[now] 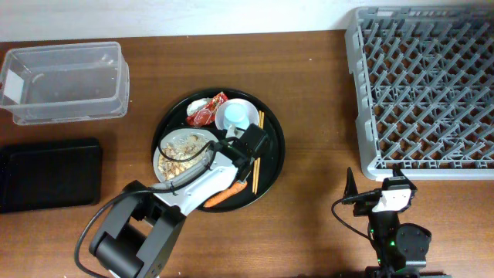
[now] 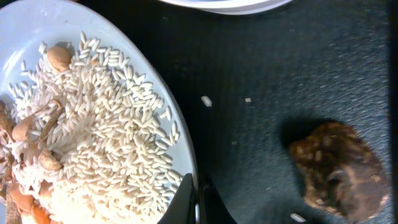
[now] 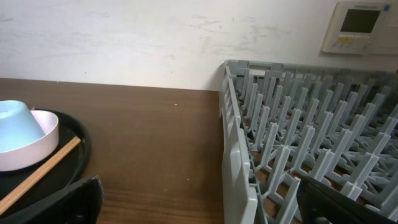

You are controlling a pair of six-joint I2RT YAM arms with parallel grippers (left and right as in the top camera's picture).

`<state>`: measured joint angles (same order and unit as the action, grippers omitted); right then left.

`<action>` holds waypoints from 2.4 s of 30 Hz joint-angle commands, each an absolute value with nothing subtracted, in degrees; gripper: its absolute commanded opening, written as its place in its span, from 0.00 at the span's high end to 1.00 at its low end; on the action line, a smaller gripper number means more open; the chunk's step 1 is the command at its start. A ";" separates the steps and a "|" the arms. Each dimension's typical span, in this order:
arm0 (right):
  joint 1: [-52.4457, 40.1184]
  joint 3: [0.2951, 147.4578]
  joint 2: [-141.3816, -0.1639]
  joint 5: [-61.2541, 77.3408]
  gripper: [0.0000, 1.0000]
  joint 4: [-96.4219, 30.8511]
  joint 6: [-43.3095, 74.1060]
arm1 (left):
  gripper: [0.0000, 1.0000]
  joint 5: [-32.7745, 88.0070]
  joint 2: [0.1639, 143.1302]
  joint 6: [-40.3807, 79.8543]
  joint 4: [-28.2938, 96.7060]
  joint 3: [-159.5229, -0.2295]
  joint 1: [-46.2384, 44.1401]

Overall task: Sort waste into correct bins and load items into the dishwasher rack
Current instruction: 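Grasp the white plate's rim with the left gripper and lift it, then carry the plate left over the black tray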

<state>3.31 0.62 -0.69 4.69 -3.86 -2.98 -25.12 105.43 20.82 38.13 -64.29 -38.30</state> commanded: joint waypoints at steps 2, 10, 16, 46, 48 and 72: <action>2.96 0.32 -0.21 4.23 0.02 -4.14 -2.72 | 0.99 -29.87 103.11 20.05 40.80 -67.81 -38.09; 2.96 0.32 -0.21 4.23 0.02 -4.14 -2.72 | 0.99 -31.24 100.73 18.26 44.53 -71.05 -38.09; 2.96 0.32 -0.21 4.23 0.02 -4.14 -2.72 | 0.99 -34.96 97.34 18.11 45.12 -71.11 -35.86; 2.96 0.32 -0.21 4.23 0.02 -4.14 -2.72 | 0.99 -20.32 93.73 15.73 30.39 -71.11 1.04; 2.96 0.32 -0.21 4.23 0.02 -4.14 -2.72 | 0.99 -20.32 93.73 15.73 29.82 -71.11 1.74; 2.96 0.32 -0.21 4.23 0.02 -4.14 -2.72 | 0.99 -0.01 93.76 22.94 22.90 -71.09 23.35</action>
<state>3.31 0.62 -0.69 4.69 -3.86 -3.01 -7.79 95.35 21.67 23.75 -69.97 20.27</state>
